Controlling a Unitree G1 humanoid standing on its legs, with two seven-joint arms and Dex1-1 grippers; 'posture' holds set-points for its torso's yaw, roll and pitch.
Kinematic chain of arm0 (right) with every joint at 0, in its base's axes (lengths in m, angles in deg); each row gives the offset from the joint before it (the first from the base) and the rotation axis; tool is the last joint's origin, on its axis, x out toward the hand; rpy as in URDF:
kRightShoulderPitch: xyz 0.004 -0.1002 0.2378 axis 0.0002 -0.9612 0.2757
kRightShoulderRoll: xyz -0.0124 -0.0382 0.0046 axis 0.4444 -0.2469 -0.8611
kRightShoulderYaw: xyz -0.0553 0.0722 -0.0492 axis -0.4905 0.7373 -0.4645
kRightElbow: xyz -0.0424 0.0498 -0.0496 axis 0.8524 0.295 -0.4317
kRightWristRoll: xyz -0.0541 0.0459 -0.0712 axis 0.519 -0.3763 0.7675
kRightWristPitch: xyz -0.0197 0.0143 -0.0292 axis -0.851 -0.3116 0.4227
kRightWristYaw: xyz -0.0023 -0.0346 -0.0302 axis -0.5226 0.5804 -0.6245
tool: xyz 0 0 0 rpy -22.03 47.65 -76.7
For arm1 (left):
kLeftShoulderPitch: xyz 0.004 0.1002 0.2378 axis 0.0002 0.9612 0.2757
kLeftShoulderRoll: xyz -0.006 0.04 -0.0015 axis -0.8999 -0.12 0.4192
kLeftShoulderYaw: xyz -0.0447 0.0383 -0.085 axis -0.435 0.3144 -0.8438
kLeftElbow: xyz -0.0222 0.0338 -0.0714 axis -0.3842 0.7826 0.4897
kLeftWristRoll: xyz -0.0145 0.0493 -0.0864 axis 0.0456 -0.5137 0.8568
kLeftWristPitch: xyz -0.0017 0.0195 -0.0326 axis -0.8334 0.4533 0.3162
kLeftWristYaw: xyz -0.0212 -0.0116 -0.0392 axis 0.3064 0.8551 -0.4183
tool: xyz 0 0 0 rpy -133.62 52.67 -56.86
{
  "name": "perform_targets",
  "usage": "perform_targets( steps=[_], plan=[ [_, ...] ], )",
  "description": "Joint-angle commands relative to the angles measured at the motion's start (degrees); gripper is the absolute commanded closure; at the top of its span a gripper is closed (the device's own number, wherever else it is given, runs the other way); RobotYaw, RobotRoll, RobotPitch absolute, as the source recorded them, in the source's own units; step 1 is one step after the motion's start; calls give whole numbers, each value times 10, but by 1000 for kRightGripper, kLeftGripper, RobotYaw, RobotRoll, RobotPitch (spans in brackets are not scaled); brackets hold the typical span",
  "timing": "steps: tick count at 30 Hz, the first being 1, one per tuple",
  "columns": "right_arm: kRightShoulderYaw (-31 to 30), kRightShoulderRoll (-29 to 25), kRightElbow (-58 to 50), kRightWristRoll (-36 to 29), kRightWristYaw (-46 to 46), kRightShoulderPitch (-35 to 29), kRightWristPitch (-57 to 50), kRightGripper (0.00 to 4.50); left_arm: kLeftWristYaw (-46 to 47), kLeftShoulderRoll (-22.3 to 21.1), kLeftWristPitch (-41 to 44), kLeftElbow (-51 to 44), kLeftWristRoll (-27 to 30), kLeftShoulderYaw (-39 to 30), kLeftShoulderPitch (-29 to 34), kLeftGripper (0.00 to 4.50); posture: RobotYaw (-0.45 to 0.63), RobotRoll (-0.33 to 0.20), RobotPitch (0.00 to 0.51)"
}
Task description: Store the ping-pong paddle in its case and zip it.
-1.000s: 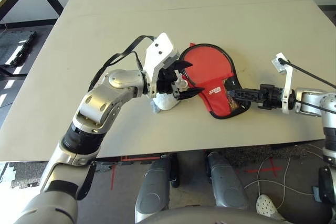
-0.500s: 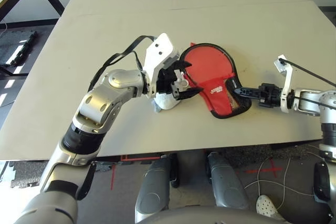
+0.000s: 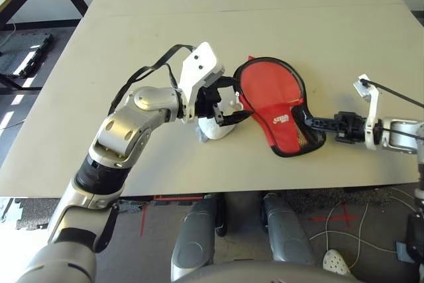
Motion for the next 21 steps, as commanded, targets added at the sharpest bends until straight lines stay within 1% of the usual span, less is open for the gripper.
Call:
perform_targets(
  steps=[1,4,8,11,21],
  plan=[
    [-10,-57,-1,1,-30,-28,-6,4469,-6,-1,-7,6,-5,1,7,0,-68,0,234],
    [-11,-82,14,6,-45,-28,7,4469,-8,0,-10,9,-6,2,7,0,-74,0,233],
    [-7,-99,17,5,-55,-37,11,4469,-9,3,-13,12,-7,4,7,0,-76,0,234],
    [1,-100,9,1,-55,-53,8,4469,-10,4,-16,12,-8,5,9,0,-79,0,234],
    [20,-103,-11,-13,-56,-78,-2,4469,-12,8,-22,17,-14,8,11,0,-85,0,232]
  ],
)
